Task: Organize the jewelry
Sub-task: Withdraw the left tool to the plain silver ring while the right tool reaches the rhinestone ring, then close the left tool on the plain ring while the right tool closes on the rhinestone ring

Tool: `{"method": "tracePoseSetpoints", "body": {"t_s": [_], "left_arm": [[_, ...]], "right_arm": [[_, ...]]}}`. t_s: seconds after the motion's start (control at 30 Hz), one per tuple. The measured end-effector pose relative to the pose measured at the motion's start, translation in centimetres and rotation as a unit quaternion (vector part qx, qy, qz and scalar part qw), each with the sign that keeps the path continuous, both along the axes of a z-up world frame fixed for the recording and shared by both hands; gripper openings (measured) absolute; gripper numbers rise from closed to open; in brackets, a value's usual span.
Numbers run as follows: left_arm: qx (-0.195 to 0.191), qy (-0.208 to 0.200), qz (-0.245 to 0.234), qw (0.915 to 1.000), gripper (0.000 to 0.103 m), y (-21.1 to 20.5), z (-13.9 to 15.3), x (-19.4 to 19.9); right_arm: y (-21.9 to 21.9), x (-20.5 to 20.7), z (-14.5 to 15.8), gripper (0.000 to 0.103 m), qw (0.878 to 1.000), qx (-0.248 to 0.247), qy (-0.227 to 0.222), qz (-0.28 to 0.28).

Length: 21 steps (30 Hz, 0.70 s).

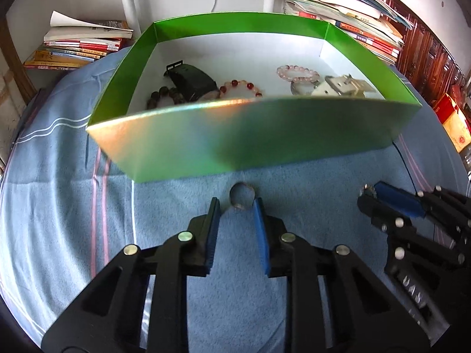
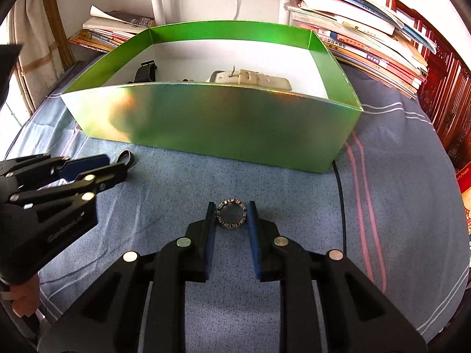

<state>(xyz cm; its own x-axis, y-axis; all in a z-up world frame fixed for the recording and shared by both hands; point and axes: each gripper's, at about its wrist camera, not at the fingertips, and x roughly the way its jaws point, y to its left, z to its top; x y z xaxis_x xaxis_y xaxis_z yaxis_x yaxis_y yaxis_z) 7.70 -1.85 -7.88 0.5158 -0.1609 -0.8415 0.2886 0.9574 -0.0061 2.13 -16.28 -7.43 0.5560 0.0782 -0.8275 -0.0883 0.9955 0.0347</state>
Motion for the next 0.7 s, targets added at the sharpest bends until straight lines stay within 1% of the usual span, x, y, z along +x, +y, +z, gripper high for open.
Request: {"method": "tracePoseSetpoints", "body": {"t_s": [0.1,0.2,0.27,0.33,0.37,0.43,0.47,0.6,0.67,0.7], "left_arm": [[-0.004,0.008,-0.003,1.0,0.024,0.8,0.0,-1.1],[-0.018,0.017,-0.002,0.9997,0.025,1.6,0.3,-1.6],[-0.015,0.01,0.01,0.9998,0.032,1.8,0.3,-1.4],[-0.013,0.008,0.018,0.9997,0.033,1.6,0.2,-0.9],[-0.016,0.01,0.018,0.9997,0.037,1.5,0.2,-0.7],[-0.018,0.008,0.017,0.9997,0.044,1.0,0.2,-0.4],[-0.018,0.008,0.016,0.9997,0.044,0.7,0.2,-0.2],[-0.012,0.002,0.018,0.9998,0.044,-0.4,0.1,0.6],[-0.012,-0.003,0.02,0.9997,0.031,-0.6,0.1,0.9],[-0.009,-0.005,0.024,0.9997,0.028,-0.6,0.1,1.1]], "right_arm": [[0.0,0.1,0.0,0.021,1.0,0.001,0.002,-0.001],[0.0,0.1,0.0,0.023,1.0,0.001,-0.001,-0.002],[0.2,0.1,0.0,0.027,1.0,0.002,-0.001,0.0],[0.4,0.1,-0.1,0.038,1.0,0.002,-0.002,0.004],[0.5,0.1,-0.1,0.041,1.0,-0.001,-0.003,0.004],[0.6,0.2,-0.1,0.045,1.0,-0.007,-0.008,0.0],[0.6,0.2,-0.1,0.045,1.0,-0.007,-0.009,0.0],[0.3,0.3,-0.2,0.045,1.0,-0.004,-0.016,-0.004],[0.2,0.4,-0.2,0.045,1.0,-0.003,-0.017,-0.007],[0.2,0.4,-0.2,0.044,1.0,-0.004,-0.018,-0.008]]}}
